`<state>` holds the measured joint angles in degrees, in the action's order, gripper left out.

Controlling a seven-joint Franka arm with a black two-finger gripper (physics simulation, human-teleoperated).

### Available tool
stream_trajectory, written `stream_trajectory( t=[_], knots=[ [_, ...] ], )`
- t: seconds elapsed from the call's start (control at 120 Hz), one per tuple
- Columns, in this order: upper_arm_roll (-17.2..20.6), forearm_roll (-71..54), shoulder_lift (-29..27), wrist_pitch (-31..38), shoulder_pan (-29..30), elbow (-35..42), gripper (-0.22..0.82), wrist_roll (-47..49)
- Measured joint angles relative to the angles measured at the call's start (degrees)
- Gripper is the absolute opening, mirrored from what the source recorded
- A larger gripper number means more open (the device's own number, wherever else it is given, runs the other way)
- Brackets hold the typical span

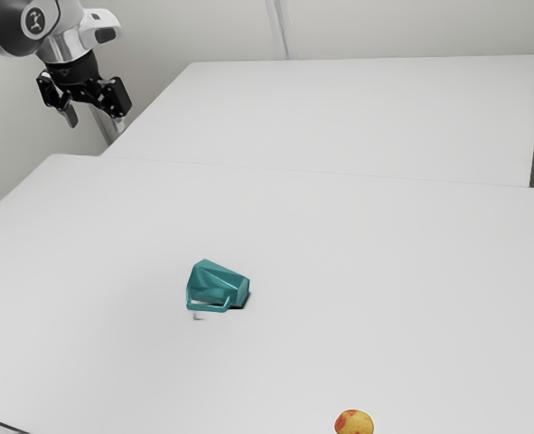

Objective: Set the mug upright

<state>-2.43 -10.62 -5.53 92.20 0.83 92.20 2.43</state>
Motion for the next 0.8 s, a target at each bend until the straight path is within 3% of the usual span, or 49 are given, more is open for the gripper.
stream_trajectory(
  t=[0.367, 0.8],
  knots=[
    [-0.03, 3.02, 1.56, 1.74, 0.13, 3.02, 0.6, -0.9],
    [-1.78, 29.0, 6.25, 4.45, 6.01, 17.98, 0.6, -1.22]
  ],
)
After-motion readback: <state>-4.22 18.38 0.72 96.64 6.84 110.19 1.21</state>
